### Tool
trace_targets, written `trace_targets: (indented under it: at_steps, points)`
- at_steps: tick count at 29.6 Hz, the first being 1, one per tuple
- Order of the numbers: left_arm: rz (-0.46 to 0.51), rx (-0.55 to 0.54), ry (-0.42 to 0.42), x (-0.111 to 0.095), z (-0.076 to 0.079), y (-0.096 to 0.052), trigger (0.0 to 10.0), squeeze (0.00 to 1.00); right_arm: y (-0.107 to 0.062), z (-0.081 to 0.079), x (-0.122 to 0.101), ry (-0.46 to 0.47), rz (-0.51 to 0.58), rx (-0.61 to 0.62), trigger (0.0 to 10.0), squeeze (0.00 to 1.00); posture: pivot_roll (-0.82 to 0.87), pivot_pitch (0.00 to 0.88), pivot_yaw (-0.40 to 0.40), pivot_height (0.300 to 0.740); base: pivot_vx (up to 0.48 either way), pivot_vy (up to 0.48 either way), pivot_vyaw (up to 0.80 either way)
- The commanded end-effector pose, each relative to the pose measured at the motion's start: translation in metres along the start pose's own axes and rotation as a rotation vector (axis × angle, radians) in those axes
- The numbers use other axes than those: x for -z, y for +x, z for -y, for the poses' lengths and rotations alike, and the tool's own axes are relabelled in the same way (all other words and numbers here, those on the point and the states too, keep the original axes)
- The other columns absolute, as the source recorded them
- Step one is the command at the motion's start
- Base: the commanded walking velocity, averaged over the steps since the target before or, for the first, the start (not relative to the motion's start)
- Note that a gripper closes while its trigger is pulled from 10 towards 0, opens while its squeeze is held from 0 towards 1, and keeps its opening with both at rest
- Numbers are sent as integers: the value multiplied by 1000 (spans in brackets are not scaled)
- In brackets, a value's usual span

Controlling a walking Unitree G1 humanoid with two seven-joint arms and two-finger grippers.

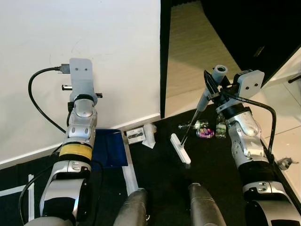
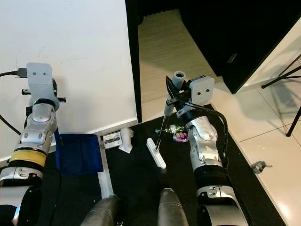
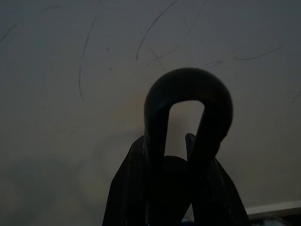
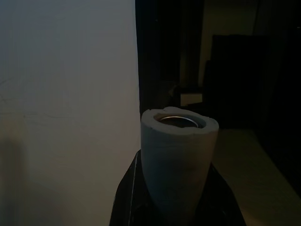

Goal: Sweep floor

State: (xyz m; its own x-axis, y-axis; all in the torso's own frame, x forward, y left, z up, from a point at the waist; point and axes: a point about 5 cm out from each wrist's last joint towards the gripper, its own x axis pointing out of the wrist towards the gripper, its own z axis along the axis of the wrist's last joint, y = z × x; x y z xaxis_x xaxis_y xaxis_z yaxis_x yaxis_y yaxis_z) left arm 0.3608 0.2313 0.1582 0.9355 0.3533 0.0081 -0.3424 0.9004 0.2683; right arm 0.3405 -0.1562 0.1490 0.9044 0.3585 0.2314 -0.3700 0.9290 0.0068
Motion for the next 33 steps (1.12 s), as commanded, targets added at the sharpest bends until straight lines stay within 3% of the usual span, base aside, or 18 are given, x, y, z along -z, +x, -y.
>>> trace_targets:
  at_steps: [1, 7, 8, 10, 15, 20, 24, 33]
  points:
    - [23, -11, -4, -4, -5, 0, 10000, 0, -1, -2, 0, -4, 19, -3, 10000, 0, -37, 201, 41, 740, 0, 0, 0]
    - [-18, -25, -29, 10, -2, -3, 10000, 0, -1, -2, 0, -4, 19, 1, 10000, 0, -43, 202, 38, 740, 0, 0, 0]
    - [-50, -34, -100, 17, -2, -2, 10000, 0, -1, -2, 0, -4, 18, -1, 10000, 0, -45, 202, 36, 740, 0, 0, 0]
    - [-59, -36, -119, 18, -1, -2, 10000, 0, -1, -2, 0, -4, 18, -1, 10000, 0, -45, 202, 36, 740, 0, 0, 0]
    - [-70, -28, -89, 30, 4, -3, 10000, 0, 1, -3, -2, -4, 23, -8, 10000, 0, -44, 201, 34, 740, 0, 0, 0]
    - [-86, 15, -208, 38, 8, -4, 10000, 0, 2, -3, -3, -6, 25, -10, 10000, 0, -56, 201, 27, 740, 0, 0, 0]
    - [-23, 58, -280, 30, 11, -2, 10000, 0, 1, -1, -4, -11, 25, -14, 10000, 0, -69, 201, 22, 740, 0, 0, 0]
    - [41, 80, -268, 20, 14, 3, 10000, 0, 2, -2, -4, -14, 26, -19, 10000, 0, -76, 197, 21, 740, 0, 0, 0]
